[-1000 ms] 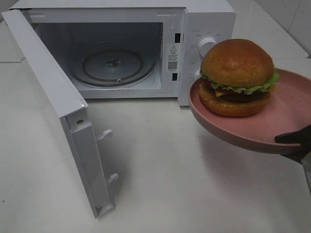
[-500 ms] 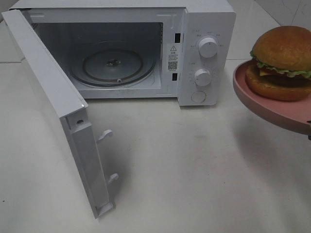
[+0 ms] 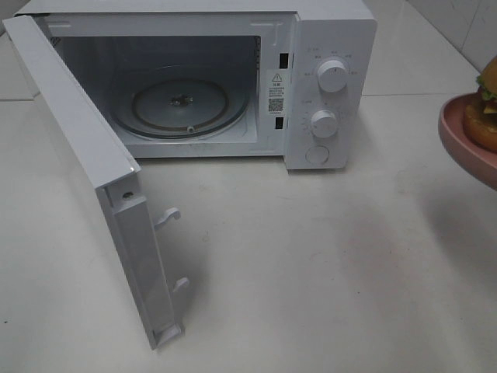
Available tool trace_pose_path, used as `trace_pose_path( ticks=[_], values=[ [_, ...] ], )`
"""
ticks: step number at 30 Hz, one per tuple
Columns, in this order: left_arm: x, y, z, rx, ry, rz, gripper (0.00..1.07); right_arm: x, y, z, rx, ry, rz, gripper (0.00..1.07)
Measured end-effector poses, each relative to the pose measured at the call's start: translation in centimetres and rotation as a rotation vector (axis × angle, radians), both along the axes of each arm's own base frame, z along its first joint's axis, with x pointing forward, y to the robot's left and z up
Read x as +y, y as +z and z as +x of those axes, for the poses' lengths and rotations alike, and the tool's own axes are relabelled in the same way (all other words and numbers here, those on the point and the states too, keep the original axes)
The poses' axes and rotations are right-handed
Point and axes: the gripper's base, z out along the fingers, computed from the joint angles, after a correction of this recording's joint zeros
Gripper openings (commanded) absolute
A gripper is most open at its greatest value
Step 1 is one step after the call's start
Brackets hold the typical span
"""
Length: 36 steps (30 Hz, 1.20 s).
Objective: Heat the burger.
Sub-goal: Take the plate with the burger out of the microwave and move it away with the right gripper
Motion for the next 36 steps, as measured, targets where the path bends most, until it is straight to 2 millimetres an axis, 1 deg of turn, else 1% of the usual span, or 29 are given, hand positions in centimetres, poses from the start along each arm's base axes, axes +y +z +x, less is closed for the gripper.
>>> trace_pose_path(
  ticks=[2,3,4,5,7,8,9,10,11,13,14,15,16,17,18,19,21,22,23,24,25,26,27,29,30,31,33,34,36],
  values=[
    [0.0,0.0,0.0,0.000,0.000,0.000,0.98,-0.2,-0.4,0.4,0.022,-0.073,-0.026,0.03],
    [0.0,0.0,0.0,0.000,0.000,0.000,0.98,-0.2,-0.4,0.4,0.022,-0.073,-0.026,0.03],
    [0.0,0.0,0.0,0.000,0.000,0.000,0.98,-0.2,-0.8,0.7,0.034,-0.142,-0.036,0.03],
    [0.0,0.0,0.0,0.000,0.000,0.000,0.98,-0.2,-0.8,0.7,0.034,-0.142,-0.036,0.03],
    [0.0,0.0,0.0,0.000,0.000,0.000,0.98,-0.1,-1.3,1.3,0.034,-0.235,-0.038,0.03],
    [0.0,0.0,0.0,0.000,0.000,0.000,0.98,-0.1,-1.3,1.3,0.034,-0.235,-0.038,0.03],
    [0.0,0.0,0.0,0.000,0.000,0.000,0.98,-0.1,-1.4,1.5,0.028,-0.276,-0.024,0.03],
    [0.0,0.0,0.0,0.000,0.000,0.000,0.98,0.2,-1.5,2.0,0.012,-0.358,0.009,0.03],
    [0.0,0.0,0.0,0.000,0.000,0.000,0.98,0.2,-1.5,2.0,0.012,-0.358,0.009,0.03],
    [0.0,0.0,0.0,0.000,0.000,0.000,0.98,0.6,-1.5,2.9,-0.015,-0.481,0.060,0.03],
    [0.0,0.0,0.0,0.000,0.000,0.000,0.98,0.6,-1.5,2.9,-0.015,-0.481,0.060,0.03],
    [0.0,0.0,0.0,0.000,0.000,0.000,0.98,0.9,-1.6,3.5,-0.035,-0.557,0.079,0.03],
    [0.0,0.0,0.0,0.000,0.000,0.000,0.98,1.1,-1.6,3.9,-0.043,-0.597,0.088,0.03],
    [0.0,0.0,0.0,0.000,0.000,0.000,0.98,1.1,-1.6,3.9,-0.043,-0.597,0.088,0.03],
    [0.0,0.0,0.0,0.000,0.000,0.000,0.98,1.5,-1.8,4.5,-0.056,-0.655,0.098,0.03],
    [0.0,0.0,0.0,0.000,0.000,0.000,0.98,1.5,-1.8,4.5,-0.056,-0.655,0.098,0.03],
    [0.0,0.0,0.0,0.000,0.000,0.000,0.98,2.2,-2.1,5.7,-0.084,-0.752,0.102,0.03],
    [0.0,0.0,0.0,0.000,0.000,0.000,0.98,2.2,-2.1,5.7,-0.084,-0.752,0.102,0.03],
    [0.0,0.0,0.0,0.000,0.000,0.000,0.98,2.5,-2.0,6.0,-0.093,-0.773,0.104,0.04],
    [0.0,0.0,0.0,0.000,0.000,0.000,0.98,3.0,-2.2,6.8,-0.110,-0.816,0.103,0.04],
    [0.0,0.0,0.0,0.000,0.000,0.000,0.98,3.0,-2.2,6.8,-0.110,-0.816,0.103,0.04],
    [0.0,0.0,0.0,0.000,0.000,0.000,0.98,3.4,-2.3,7.5,-0.133,-0.860,0.104,0.05],
    [0.0,0.0,0.0,0.000,0.000,0.000,0.98,3.4,-2.3,7.5,-0.133,-0.860,0.104,0.05],
    [0.0,0.0,0.0,0.000,0.000,0.000,0.98,4.1,-2.7,8.5,-0.165,-0.921,0.114,0.05],
    [0.0,0.0,0.0,0.000,0.000,0.000,0.98,4.1,-2.7,8.5,-0.165,-0.921,0.114,0.05],
    [0.0,0.0,0.0,0.000,0.000,0.000,0.98,4.5,-3.2,9.0,-0.187,-0.962,0.122,0.06],
    [0.0,0.0,0.0,0.000,0.000,0.000,0.98,4.6,-3.4,9.2,-0.193,-0.974,0.121,0.06],
    [0.0,0.0,0.0,0.000,0.000,0.000,0.98,4.8,-4.2,9.5,-0.196,-0.995,0.109,0.07],
    [0.0,0.0,0.0,0.000,0.000,0.000,0.98,5.0,-4.6,9.7,-0.196,-1.002,0.101,0.07]
  ],
)
